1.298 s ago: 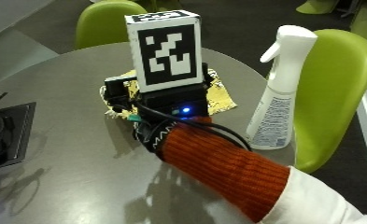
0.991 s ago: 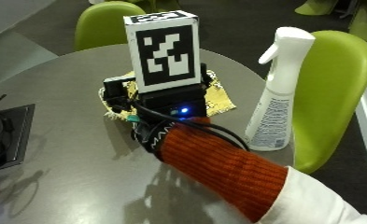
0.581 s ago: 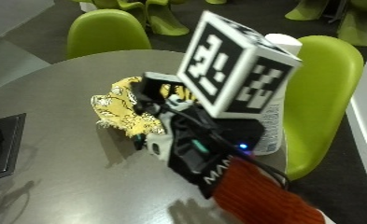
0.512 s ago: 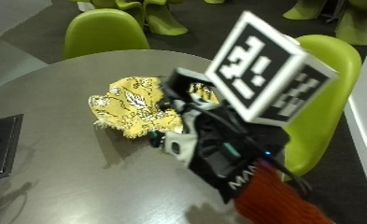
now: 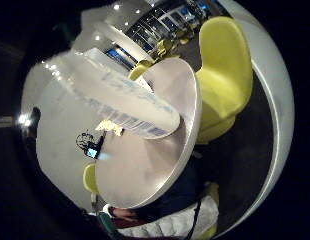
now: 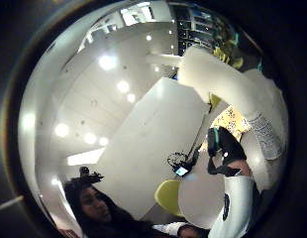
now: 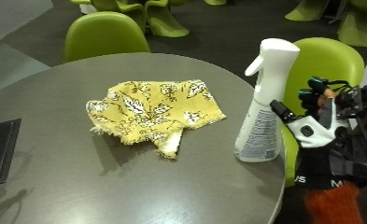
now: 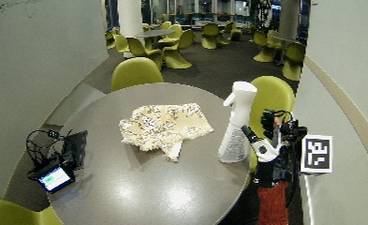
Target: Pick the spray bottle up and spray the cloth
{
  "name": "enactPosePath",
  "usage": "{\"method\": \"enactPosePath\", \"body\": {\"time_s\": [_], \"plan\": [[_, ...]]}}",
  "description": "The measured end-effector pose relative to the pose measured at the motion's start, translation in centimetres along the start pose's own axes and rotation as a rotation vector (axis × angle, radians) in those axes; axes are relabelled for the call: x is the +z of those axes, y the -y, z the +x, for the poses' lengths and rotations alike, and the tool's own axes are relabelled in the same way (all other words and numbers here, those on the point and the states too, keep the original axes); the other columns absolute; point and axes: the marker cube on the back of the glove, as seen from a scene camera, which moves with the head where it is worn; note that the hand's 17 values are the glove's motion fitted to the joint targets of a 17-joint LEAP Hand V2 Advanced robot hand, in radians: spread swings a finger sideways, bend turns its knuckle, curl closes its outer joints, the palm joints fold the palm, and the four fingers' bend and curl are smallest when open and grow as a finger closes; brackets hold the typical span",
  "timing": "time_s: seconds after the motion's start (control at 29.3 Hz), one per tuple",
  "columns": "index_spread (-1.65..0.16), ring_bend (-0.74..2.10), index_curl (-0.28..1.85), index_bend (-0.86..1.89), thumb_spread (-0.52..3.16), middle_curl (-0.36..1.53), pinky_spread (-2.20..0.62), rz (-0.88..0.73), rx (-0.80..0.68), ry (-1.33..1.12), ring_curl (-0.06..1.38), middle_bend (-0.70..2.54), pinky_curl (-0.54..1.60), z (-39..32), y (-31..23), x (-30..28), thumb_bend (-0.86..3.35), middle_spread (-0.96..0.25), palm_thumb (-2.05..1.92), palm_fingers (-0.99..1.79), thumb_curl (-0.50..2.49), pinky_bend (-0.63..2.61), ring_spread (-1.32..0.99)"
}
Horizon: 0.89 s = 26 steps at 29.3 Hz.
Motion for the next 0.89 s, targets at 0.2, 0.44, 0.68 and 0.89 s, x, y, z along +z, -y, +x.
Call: {"method": "enactPosePath", "body": {"time_s": [0.2,0.44,0.68,0.89], "plan": [[-0.23,0.33,0.3,0.2,0.92,0.45,0.11,-0.074,0.144,0.054,0.36,0.55,0.27,4.0,1.5,1.9,0.26,0.02,0.81,0.23,0.4,0.02,0.0],[-0.23,0.52,0.31,0.22,0.94,0.44,0.16,-0.162,0.115,0.012,0.35,0.59,0.16,6.8,2.8,5.3,0.26,-0.01,0.92,0.54,0.44,0.08,-0.02],[-0.19,0.6,0.32,0.13,0.95,0.43,0.09,-0.232,0.051,-0.219,0.4,0.46,0.26,6.7,4.7,5.4,0.24,-0.02,0.97,0.69,0.47,0.32,-0.06],[-0.19,0.61,0.32,0.14,0.9,0.45,0.04,-0.398,-0.056,-0.76,0.43,0.44,0.31,5.3,8.8,6.5,0.22,-0.03,1.02,0.72,0.5,0.35,-0.07]]}}
